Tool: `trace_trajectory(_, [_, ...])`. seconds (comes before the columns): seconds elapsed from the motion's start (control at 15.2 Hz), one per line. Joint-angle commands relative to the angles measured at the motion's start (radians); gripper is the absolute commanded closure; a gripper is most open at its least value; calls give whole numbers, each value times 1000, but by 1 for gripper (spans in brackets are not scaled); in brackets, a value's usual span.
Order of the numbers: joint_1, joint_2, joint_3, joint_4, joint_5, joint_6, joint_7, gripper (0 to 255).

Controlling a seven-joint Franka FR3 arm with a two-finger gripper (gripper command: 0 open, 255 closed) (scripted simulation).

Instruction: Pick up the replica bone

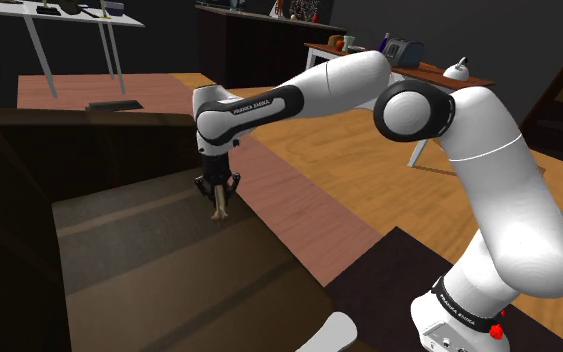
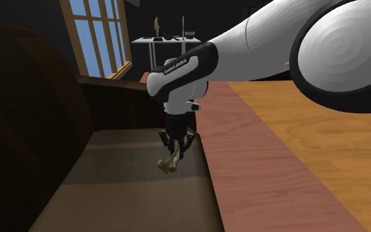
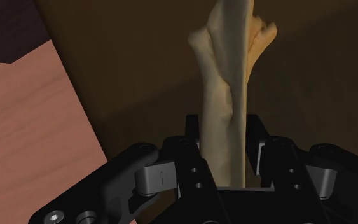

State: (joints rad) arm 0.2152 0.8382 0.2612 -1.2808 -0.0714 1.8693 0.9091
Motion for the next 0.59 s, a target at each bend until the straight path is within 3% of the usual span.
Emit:
trace_trajectory(0.0, [0,-14,2,4,2,-17,2,255])
trace_trajectory(0.53, [-2,-51,7,25,8,-75,4,255])
